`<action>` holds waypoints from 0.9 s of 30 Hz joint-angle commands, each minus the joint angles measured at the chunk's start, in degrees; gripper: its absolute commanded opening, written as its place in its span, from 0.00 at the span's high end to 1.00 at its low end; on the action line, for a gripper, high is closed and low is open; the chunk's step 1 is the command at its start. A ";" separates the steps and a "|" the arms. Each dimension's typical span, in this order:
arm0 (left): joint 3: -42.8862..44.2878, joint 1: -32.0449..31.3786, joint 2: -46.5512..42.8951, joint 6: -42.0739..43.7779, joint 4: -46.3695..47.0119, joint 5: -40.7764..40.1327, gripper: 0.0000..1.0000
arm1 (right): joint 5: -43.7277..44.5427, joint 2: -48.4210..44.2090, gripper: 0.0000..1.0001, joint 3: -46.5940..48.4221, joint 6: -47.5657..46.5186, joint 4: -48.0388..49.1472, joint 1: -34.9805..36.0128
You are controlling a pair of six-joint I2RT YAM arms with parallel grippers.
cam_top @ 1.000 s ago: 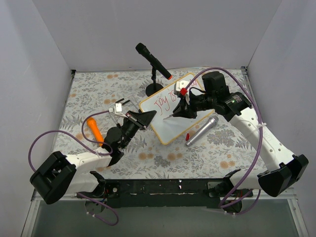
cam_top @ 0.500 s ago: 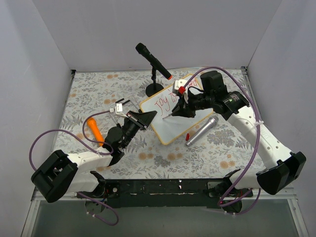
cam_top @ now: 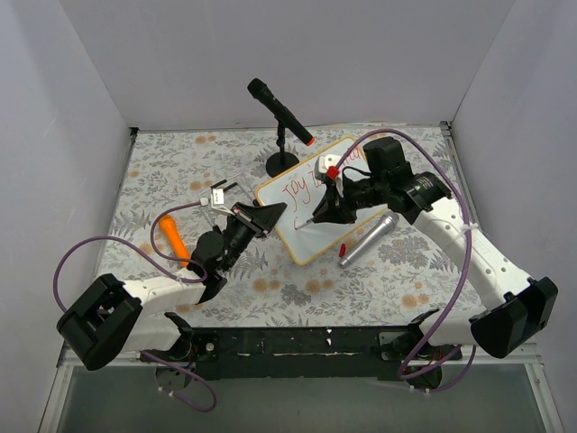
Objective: Write a sentence on the whiteboard
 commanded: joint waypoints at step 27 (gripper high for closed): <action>1.92 -0.30 -2.49 -1.68 8.20 0.23 1.00 | 2.90 1.58 0.99 4.78 0.63 1.32 -1.81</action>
